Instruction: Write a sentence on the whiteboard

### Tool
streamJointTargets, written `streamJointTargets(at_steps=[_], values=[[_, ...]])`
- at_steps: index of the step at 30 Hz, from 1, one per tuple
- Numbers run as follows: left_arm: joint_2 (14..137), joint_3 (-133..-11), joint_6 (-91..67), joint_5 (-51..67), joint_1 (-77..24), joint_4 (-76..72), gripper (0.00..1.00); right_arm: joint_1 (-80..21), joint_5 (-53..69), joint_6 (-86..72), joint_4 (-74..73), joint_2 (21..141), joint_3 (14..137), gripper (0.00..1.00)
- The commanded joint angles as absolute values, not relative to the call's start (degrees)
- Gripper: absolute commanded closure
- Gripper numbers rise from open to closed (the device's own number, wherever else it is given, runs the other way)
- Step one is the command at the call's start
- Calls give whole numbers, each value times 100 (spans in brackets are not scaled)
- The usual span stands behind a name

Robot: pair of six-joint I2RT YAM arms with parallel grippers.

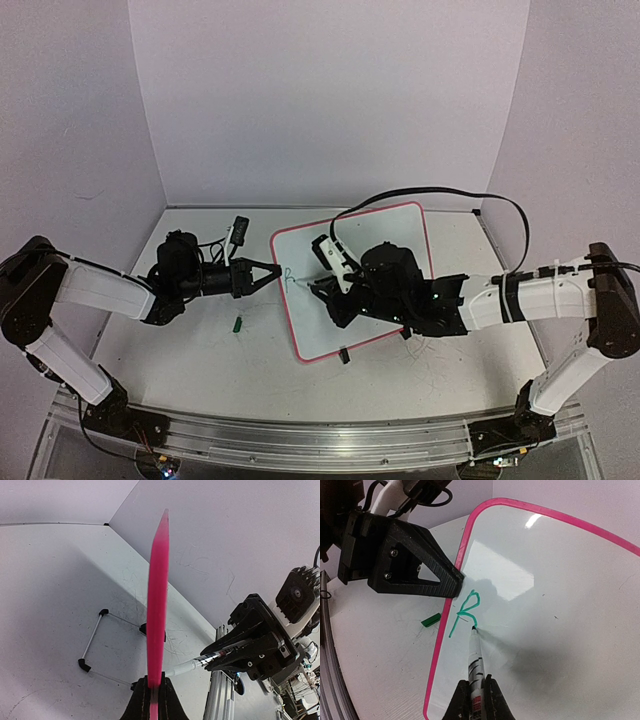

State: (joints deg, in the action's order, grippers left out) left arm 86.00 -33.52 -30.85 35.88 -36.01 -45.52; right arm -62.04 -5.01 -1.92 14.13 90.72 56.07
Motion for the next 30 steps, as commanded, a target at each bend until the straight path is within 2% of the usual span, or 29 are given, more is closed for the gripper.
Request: streamJointTargets(at_steps=[1, 30], values=[[8426, -3512, -2999, 3630, -3606, -4663, 100, -6169, -465, -302, 1389, 9015, 5547, 100], [8445, -3551, -2972, 3659, -3606, -4632, 100, -6315, -237, -383, 1413, 9340, 5719, 100]])
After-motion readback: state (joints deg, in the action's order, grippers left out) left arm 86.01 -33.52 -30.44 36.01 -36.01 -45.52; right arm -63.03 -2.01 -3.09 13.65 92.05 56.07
